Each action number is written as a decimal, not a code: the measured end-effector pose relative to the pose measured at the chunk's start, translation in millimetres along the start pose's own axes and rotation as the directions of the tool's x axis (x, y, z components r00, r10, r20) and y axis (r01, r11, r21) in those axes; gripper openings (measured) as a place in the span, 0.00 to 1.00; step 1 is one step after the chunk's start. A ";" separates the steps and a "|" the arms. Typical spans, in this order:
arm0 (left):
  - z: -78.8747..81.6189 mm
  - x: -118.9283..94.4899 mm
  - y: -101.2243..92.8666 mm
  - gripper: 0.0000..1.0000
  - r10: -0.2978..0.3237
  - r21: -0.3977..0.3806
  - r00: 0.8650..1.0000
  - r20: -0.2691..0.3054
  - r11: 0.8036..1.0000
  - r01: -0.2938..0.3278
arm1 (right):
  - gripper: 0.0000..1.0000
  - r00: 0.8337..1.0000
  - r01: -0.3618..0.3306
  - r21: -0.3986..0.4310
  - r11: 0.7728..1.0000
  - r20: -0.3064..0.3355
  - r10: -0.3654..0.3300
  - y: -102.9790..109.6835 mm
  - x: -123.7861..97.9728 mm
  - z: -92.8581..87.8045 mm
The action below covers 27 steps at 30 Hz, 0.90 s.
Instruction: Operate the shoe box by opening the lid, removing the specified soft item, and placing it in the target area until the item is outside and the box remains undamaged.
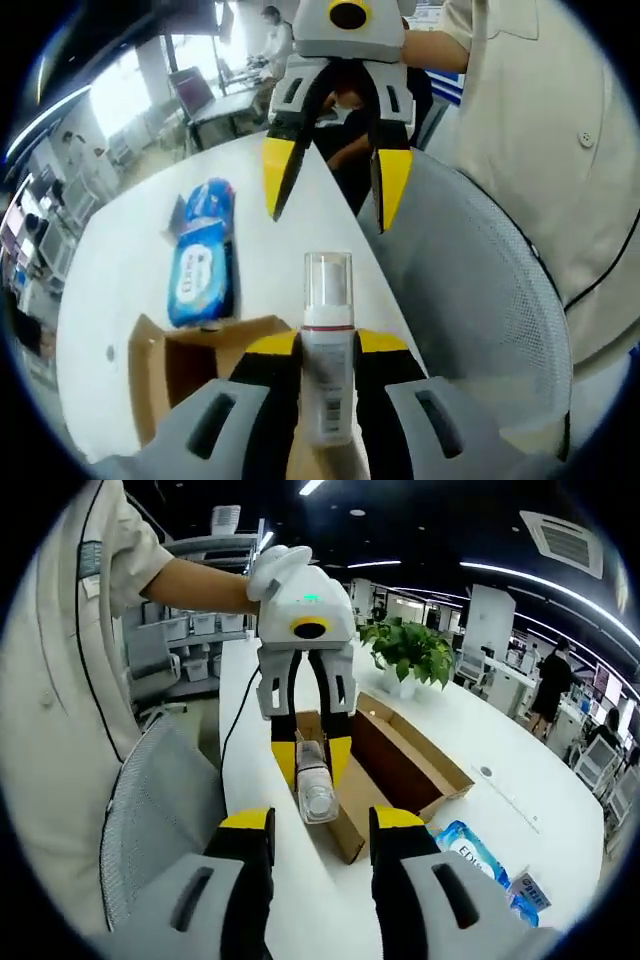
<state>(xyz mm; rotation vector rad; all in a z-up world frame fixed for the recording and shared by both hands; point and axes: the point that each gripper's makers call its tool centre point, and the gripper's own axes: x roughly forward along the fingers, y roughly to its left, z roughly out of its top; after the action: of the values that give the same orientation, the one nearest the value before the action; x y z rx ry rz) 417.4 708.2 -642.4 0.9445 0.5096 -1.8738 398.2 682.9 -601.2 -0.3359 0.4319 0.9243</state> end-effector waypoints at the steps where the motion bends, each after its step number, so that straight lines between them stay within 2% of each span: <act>1: 0.6 0.3 -0.6 0.18 -0.002 0.001 1.000 0.001 1.000 0.002 | 0.32 1.000 -0.006 -0.006 1.000 -0.004 0.006 1.3 1.2 -0.3; 14: 19.7 1.3 -8.9 0.18 -0.032 0.036 0.998 0.054 0.999 0.030 | 0.26 0.999 -0.035 -0.036 0.999 -0.008 0.035 8.9 8.3 0.6; 27: 21.5 -0.7 -15.1 0.18 -0.047 0.059 0.994 0.098 0.997 0.041 | 0.19 0.999 -0.050 -0.056 0.997 -0.007 0.049 15.0 12.9 0.4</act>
<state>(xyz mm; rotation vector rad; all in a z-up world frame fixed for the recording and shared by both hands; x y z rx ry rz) 395.8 701.0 -629.2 0.8787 0.4219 -1.9731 392.8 700.4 -608.6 -0.3808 0.4213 0.9855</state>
